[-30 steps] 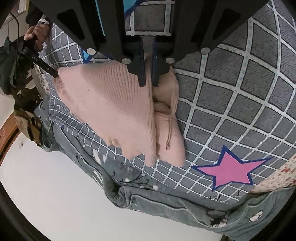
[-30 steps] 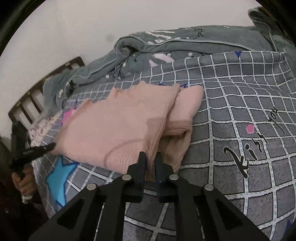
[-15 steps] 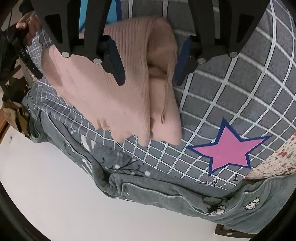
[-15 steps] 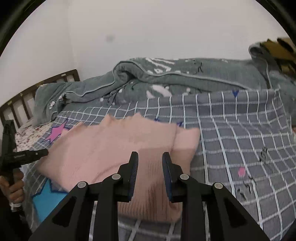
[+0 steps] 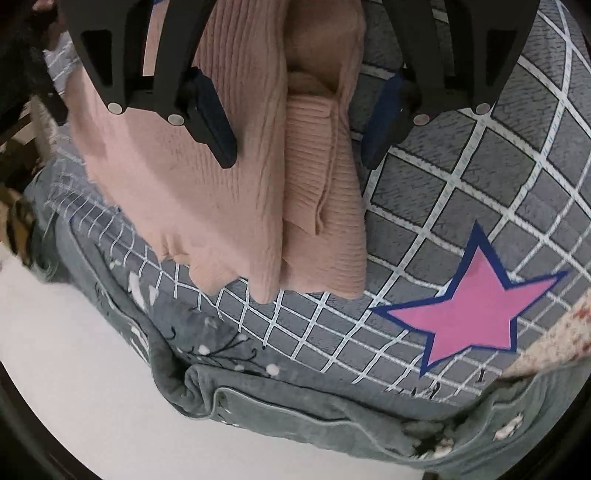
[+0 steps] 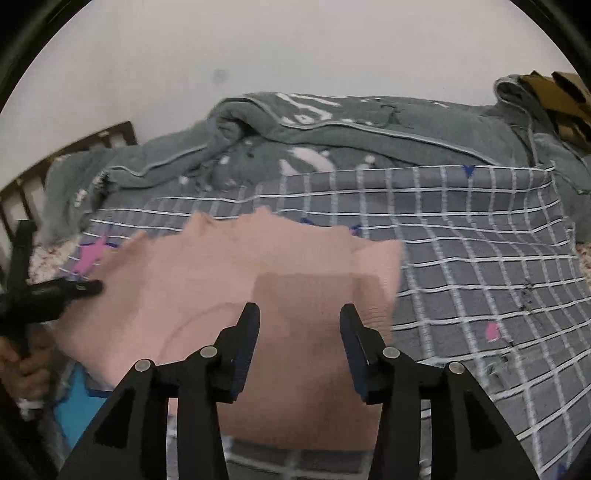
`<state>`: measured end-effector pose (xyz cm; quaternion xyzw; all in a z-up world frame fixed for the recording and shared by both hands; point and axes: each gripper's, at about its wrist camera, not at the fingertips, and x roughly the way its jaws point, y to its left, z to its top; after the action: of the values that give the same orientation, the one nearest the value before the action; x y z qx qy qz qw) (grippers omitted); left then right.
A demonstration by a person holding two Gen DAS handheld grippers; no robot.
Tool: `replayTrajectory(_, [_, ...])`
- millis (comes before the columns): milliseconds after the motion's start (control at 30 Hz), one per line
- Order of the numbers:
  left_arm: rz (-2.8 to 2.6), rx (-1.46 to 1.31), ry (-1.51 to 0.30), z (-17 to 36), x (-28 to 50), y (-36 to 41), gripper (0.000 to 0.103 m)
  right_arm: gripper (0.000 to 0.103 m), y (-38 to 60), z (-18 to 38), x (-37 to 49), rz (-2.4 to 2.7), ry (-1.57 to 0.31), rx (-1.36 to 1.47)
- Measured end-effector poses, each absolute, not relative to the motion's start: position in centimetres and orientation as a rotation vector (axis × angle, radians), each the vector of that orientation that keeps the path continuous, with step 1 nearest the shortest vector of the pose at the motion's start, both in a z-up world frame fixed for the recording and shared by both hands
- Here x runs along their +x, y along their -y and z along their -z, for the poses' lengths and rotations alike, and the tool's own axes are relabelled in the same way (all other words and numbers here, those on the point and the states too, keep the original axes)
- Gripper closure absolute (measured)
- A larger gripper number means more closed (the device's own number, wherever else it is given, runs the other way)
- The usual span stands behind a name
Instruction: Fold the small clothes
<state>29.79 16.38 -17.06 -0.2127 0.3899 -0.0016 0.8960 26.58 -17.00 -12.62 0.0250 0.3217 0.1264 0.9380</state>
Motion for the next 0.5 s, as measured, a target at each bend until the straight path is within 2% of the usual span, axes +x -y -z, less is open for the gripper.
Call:
replayTrajectory(267, [0.013,-0.475,-0.793,17.2,29.1,-17.0,0.035,0.058,9.7,13.6,24.7,-0.327,-0.677,-0.029])
replayTrajectory(500, [0.044,-0.504,-0.791,17.3,28.2,-16.8,0.035,0.058,7.9,15.4,26.0,-0.201,-0.738,0.005])
